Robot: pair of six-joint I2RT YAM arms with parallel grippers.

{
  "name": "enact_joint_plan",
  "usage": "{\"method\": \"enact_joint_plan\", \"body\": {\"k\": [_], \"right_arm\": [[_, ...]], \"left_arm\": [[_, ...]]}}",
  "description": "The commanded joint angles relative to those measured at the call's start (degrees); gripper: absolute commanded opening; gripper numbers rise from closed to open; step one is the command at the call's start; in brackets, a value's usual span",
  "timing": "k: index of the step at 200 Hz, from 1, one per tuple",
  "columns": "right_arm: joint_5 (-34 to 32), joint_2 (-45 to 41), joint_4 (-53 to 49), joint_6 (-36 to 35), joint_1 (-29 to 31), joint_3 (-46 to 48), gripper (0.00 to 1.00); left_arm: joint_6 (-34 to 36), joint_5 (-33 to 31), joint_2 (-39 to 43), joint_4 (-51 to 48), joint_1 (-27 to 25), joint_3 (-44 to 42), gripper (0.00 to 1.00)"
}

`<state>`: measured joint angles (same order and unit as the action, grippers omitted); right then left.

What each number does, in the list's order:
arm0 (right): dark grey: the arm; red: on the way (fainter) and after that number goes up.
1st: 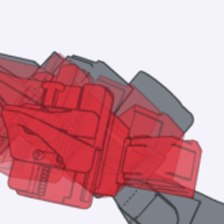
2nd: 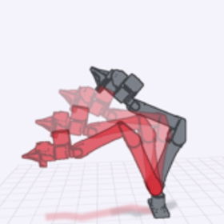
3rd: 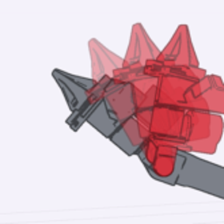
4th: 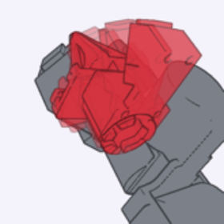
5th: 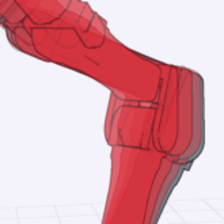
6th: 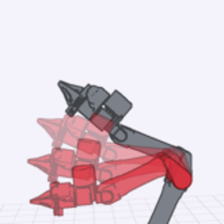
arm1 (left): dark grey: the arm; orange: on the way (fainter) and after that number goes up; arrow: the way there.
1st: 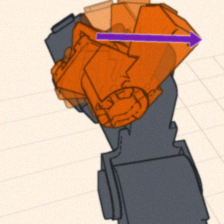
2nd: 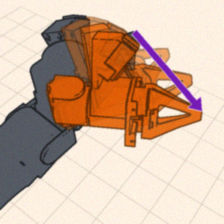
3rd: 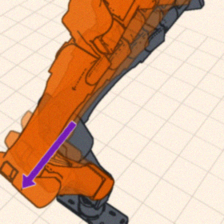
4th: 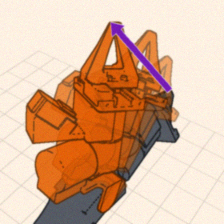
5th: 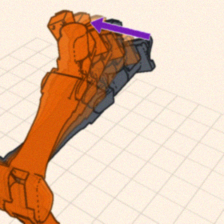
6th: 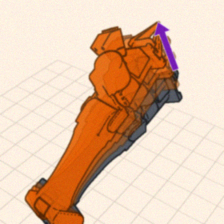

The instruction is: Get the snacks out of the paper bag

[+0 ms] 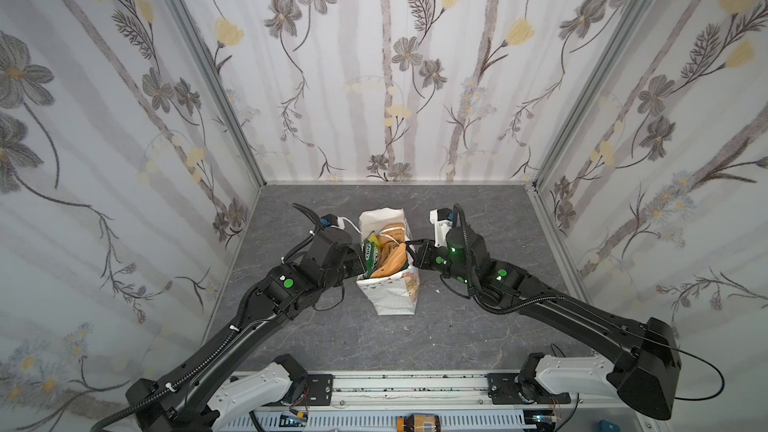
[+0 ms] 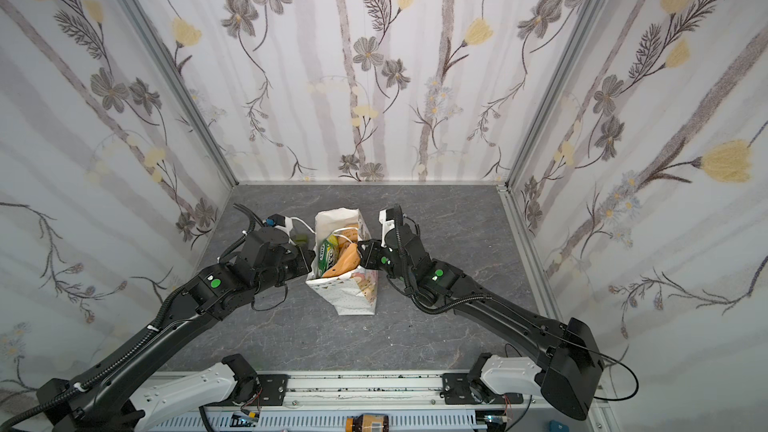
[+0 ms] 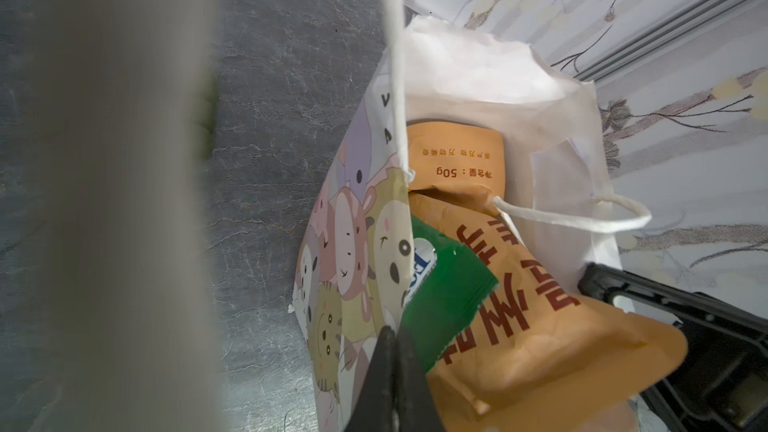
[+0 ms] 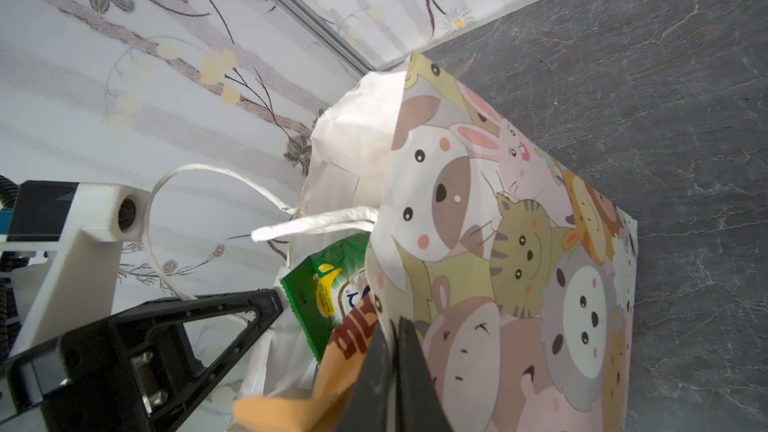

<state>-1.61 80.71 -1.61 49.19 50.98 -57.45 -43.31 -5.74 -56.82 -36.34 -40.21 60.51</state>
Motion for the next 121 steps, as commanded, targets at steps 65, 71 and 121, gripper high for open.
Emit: {"method": "enact_joint_plan", "body": {"k": [65, 71, 121], "right_arm": [[-4.84, -2.89, -1.01, -1.14, 0.35, -3.61, 0.44], [-5.10, -3.38, -1.44, -1.39, 0.36, -3.71, 0.46], [-7.49, -9.49, -3.21, -4.81, 0.35, -4.29, 0.53]], "left_arm": [[2.53, -4.89, 4.01, -2.56, 0.74, 3.66, 0.55], [2.89, -5.48, 4.08, -3.89, 0.74, 4.83, 0.56], [7.36, -6.93, 2.64, -13.62, 0.70, 18.46, 0.60]]}}
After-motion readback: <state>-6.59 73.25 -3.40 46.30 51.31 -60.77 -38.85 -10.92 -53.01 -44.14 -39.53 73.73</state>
